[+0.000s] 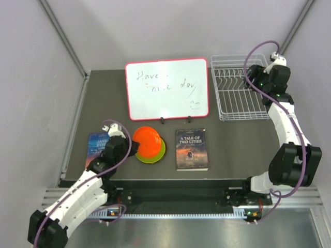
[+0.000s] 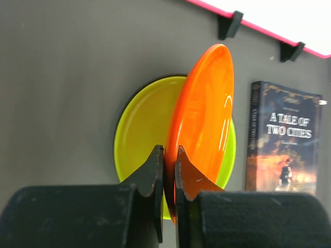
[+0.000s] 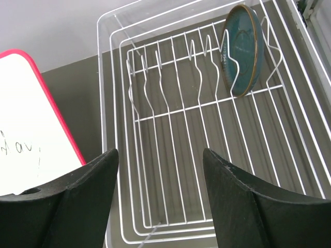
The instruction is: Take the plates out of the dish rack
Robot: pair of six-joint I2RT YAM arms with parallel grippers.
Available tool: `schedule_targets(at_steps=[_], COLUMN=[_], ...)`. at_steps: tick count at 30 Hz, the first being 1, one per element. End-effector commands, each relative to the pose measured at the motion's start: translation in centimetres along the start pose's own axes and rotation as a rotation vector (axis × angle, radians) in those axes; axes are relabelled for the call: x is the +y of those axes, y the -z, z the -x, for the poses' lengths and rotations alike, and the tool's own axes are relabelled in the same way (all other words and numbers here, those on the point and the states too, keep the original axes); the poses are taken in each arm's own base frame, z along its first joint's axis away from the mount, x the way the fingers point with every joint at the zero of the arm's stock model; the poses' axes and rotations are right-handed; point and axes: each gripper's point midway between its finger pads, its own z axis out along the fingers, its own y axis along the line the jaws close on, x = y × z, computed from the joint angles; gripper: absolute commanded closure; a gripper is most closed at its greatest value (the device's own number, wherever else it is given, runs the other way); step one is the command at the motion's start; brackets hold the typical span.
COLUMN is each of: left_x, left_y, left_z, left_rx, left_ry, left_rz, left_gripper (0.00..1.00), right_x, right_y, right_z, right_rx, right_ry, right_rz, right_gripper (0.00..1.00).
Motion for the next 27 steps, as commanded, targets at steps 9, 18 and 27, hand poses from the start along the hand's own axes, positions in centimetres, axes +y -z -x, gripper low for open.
schedule_targets(at_steps=[9,18,27], left_x=[0.0,0.3,0.4], left_y=[-0.8,-0.7,0.1], left_z=[-1.3,-1.4,-0.5], left_rx=[0.05,0.077,0.059], left_ry=[0.037,0.034,0.018], left_rz=[-0.004,0.034,0.057], left_gripper=[0.77,0.47,0.01], right_x=[-0.6,-2.2,-3.8], right_y=[-0.3,-0.5,-0.7], right_z=[1.6,1.4,3.2], right_rx=[-0.035,-0.028,-0.05], right_ry=[0.01,0.023,0.044], right_rz=[-0.002,-0.063,-0.127], right_gripper=[0.33,0.33,0.33])
